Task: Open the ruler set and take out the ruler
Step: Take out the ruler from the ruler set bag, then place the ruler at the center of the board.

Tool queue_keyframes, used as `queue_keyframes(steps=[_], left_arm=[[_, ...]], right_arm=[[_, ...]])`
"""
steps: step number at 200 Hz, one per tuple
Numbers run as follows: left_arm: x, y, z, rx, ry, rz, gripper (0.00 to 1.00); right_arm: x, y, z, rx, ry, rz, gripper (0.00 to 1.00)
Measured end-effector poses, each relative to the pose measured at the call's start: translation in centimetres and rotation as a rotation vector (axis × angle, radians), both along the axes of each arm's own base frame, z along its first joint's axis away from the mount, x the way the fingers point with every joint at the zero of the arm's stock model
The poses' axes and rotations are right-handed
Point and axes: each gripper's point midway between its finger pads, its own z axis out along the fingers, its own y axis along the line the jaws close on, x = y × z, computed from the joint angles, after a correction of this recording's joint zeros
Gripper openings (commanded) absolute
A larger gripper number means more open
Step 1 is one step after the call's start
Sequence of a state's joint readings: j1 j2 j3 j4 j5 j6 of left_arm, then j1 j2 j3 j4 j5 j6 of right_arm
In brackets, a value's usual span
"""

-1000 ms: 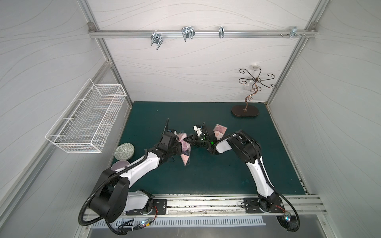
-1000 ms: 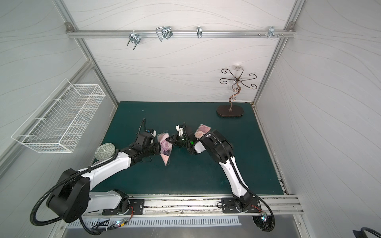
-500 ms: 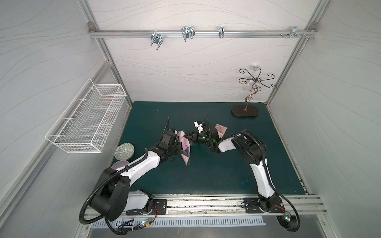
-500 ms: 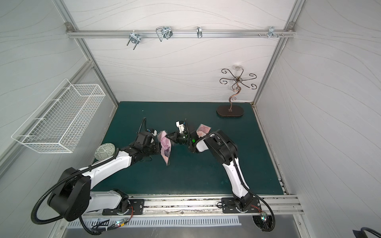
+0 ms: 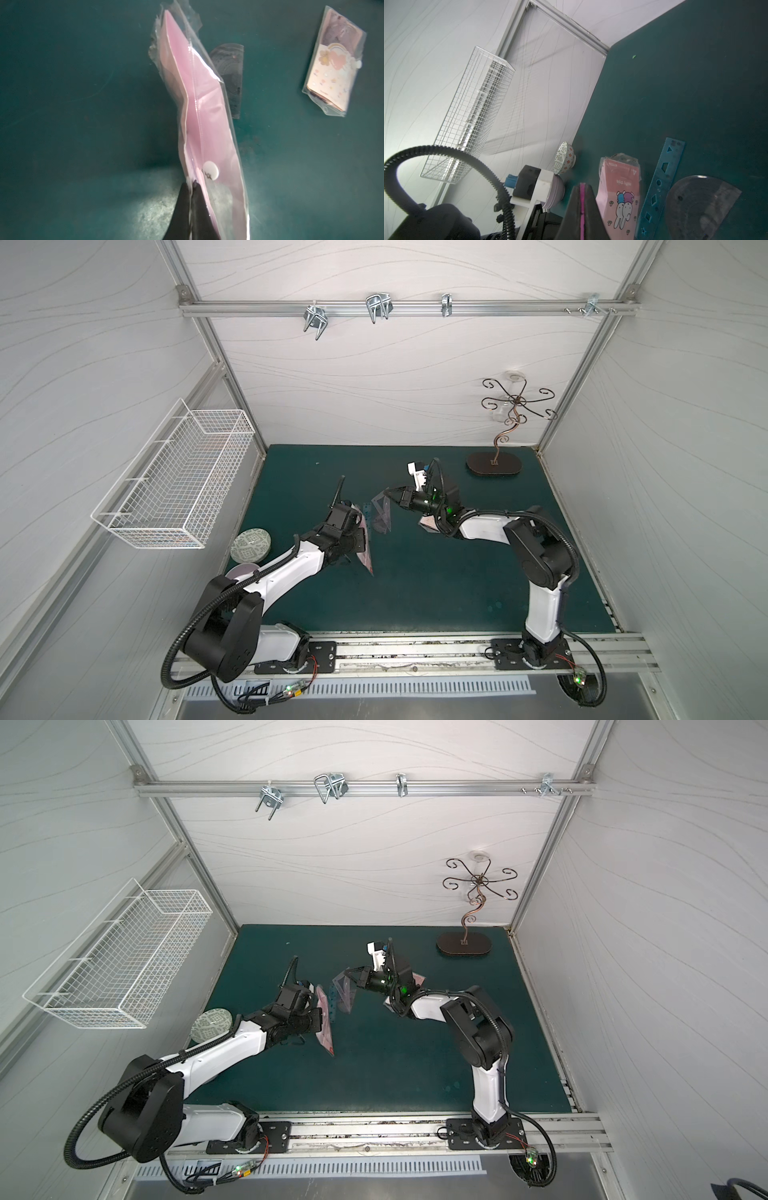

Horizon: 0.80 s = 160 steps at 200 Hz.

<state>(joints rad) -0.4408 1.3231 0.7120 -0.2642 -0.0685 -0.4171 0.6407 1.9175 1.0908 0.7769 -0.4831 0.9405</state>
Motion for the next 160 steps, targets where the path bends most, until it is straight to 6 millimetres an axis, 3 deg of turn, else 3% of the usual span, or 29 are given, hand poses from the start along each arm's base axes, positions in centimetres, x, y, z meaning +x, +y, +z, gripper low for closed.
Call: queue_keyframes(steps=[28,81,129,160], left_arm=[[-0.3,1.1,0.4,0.043,-0.008,0.027,0.00],[-0.6,3.7,2.5,0.118,-0.054,0.099,0.00],[-0.4,4.2,3.1,0.152,-0.059,0.109,0.00],[-0.4,4.2,3.0,0.155,-0.058,0.107,0.00]], right_arm=[[1.5,-2.1,-0.9,-0.037,0.042,-0.042,0.00],[4.1,-6.3,-6.7,-0.174,0.185,-0.110,0.00],[3.3,-5.8,-13.6,-0.292,0.318,-0.116,0.00],[2.9,-4.9,-14.5,-0.341,0.319,-0.147,0.00]])
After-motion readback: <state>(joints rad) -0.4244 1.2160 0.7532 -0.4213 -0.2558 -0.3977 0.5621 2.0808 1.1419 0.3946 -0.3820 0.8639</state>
